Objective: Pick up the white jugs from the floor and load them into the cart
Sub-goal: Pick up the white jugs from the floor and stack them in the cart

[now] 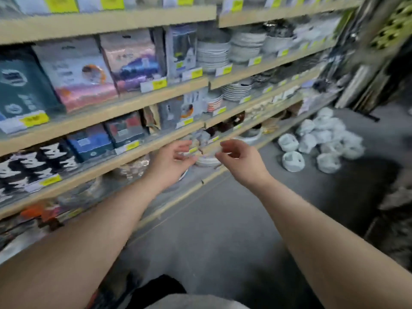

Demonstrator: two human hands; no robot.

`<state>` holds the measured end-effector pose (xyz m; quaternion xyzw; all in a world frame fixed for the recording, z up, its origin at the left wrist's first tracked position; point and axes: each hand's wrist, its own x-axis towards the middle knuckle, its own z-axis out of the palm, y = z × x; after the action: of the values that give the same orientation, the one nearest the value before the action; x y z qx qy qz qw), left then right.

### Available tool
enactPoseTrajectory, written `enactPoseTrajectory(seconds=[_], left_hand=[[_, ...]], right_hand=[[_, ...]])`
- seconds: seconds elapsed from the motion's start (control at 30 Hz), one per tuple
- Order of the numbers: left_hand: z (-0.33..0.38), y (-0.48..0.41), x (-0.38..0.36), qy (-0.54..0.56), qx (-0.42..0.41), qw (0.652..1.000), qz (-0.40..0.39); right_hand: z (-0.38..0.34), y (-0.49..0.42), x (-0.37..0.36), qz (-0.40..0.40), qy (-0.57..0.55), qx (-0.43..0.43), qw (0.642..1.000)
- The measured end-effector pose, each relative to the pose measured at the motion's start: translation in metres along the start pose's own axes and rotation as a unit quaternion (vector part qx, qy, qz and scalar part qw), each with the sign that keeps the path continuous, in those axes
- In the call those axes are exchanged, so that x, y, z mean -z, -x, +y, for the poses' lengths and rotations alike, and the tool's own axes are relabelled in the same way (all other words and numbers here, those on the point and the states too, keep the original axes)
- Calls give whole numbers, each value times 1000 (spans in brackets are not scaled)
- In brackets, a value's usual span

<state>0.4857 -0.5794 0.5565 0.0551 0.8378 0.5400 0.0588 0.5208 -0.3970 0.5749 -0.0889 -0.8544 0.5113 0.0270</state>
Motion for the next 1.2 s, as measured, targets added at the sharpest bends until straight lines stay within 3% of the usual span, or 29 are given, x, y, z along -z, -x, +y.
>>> enactPoseTrajectory(seconds=[0.27,0.67,0.87,1.2], left_hand=[[51,-144,-156,-22,-57,986,-156],[136,-342,-359,-57,-106,940,-319],[151,-408,-459,-79,-95,930,-347],[183,-525,-620,-90,-28,941,-326]], right_hand=[[95,-89,131,130,-10,-104,986],[201,-221,298,290,-30,-240,926],[278,-283,373,293,-31,-267,917],[383,-421,527,203,-24,-288,936]])
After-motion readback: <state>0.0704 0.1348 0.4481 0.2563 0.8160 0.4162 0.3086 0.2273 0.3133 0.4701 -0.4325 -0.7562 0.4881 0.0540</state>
